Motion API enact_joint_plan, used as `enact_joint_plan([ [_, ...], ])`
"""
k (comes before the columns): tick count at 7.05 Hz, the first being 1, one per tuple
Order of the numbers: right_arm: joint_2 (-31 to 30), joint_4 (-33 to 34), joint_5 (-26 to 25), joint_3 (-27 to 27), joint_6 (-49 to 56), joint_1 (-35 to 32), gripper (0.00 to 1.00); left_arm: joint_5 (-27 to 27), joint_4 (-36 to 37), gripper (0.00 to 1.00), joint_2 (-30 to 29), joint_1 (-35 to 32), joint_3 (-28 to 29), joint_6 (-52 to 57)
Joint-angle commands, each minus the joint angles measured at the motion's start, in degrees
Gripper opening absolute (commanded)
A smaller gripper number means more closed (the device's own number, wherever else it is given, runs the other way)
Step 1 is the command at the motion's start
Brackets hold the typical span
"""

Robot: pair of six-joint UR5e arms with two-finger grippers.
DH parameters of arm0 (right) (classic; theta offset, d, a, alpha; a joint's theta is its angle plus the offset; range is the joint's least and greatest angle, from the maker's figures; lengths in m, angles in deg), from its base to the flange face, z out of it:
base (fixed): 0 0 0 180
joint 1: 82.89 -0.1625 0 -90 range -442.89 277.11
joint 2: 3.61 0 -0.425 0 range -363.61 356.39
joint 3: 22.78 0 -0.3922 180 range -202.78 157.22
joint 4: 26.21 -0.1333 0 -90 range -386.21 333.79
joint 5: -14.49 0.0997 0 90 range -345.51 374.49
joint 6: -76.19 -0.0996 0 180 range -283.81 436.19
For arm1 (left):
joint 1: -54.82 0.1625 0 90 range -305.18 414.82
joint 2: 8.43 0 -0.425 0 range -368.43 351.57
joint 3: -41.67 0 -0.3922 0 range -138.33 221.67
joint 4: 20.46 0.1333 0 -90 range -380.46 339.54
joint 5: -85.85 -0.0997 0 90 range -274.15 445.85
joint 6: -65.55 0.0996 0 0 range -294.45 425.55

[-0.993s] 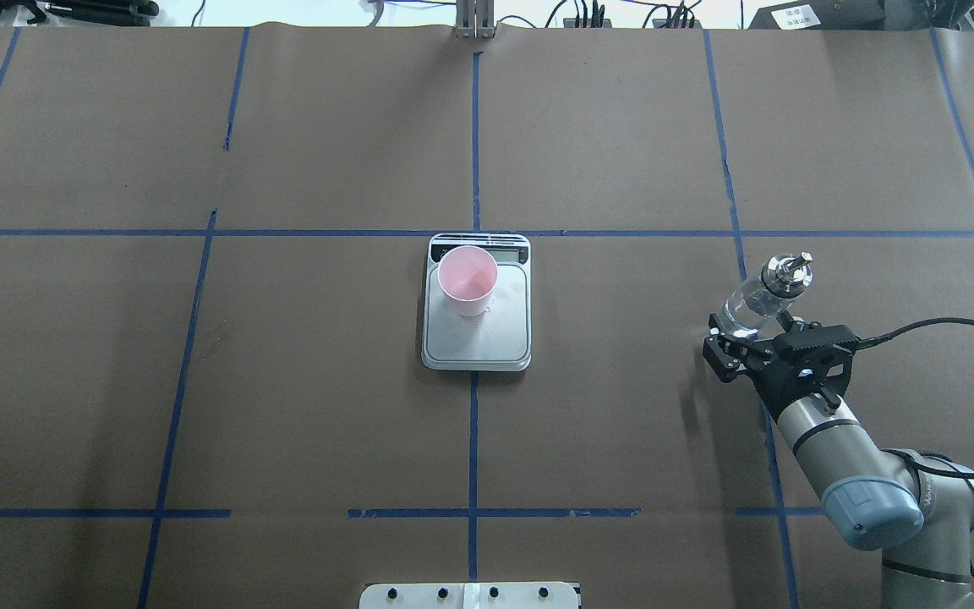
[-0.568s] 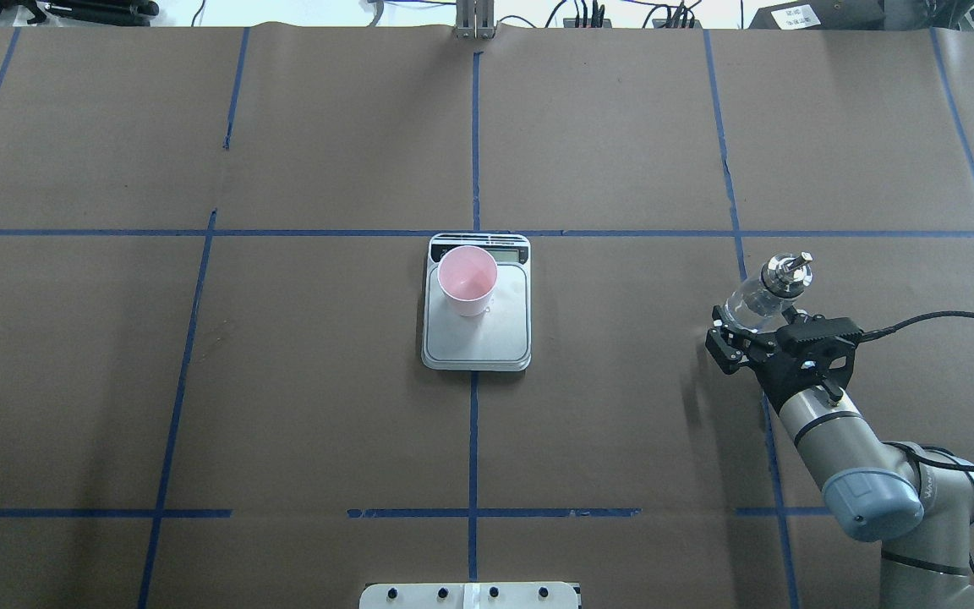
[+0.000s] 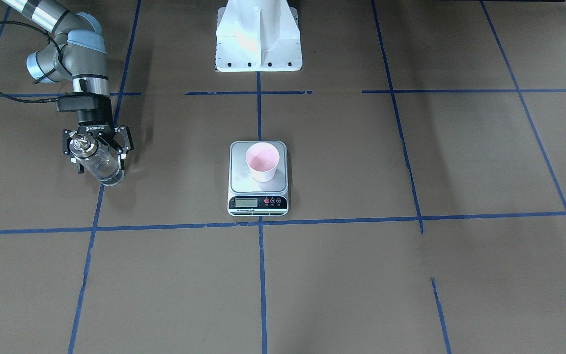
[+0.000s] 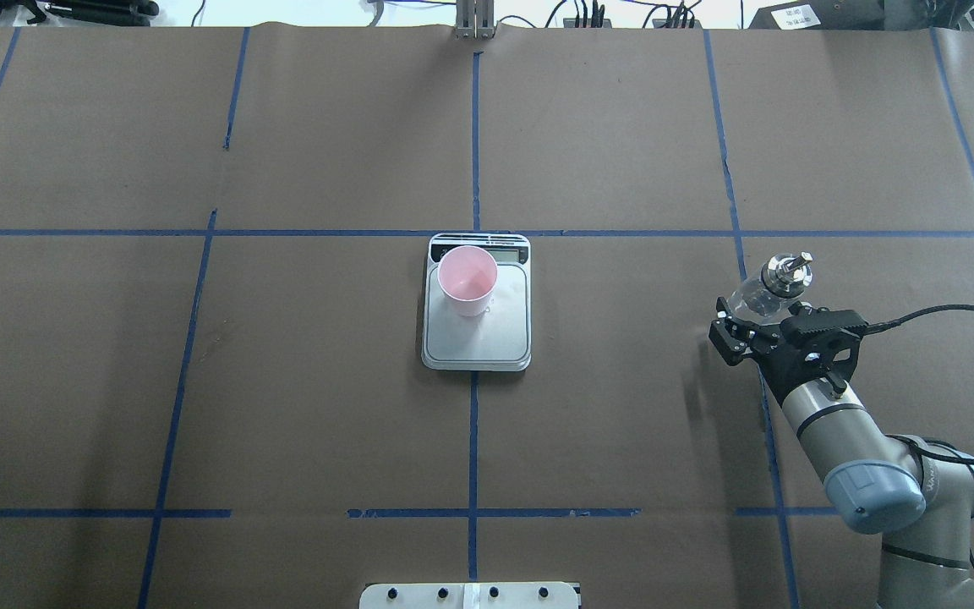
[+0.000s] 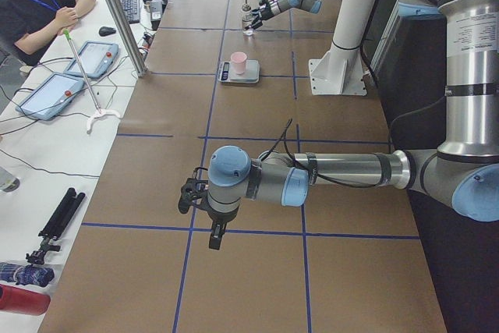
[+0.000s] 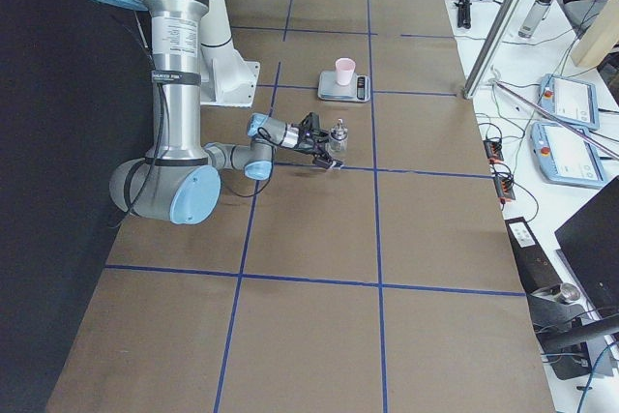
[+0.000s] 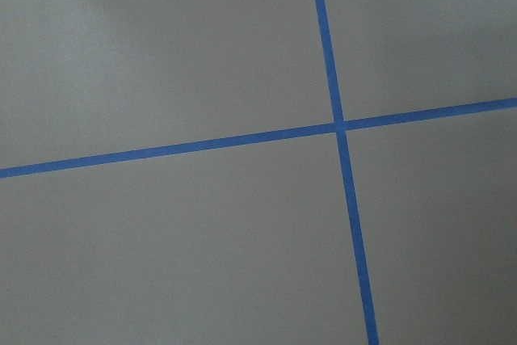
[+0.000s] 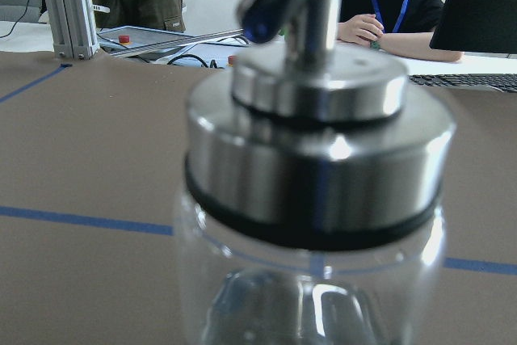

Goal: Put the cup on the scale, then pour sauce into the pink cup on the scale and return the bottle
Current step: 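Close the right gripper around the glass sauce bottle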

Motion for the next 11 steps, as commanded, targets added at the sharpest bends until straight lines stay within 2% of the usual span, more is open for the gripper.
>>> enact_joint_plan([
  [1, 0.1, -0.1, -0.1, 0.1, -0.1, -0.1, 1.0, 0.0, 0.0, 1.0, 0.0, 0.0, 0.0, 0.0],
  [10, 0.5, -0.4, -0.5, 0.3, -0.2, -0.7, 0.98, 0.0, -0.1, 1.0, 0.0, 0.0, 0.0, 0.0],
  [11, 0.5, -0.4, -0.5, 0.3, -0.2, -0.7, 0.95, 0.0, 0.0, 1.0, 0.0, 0.0, 0.0, 0.0],
])
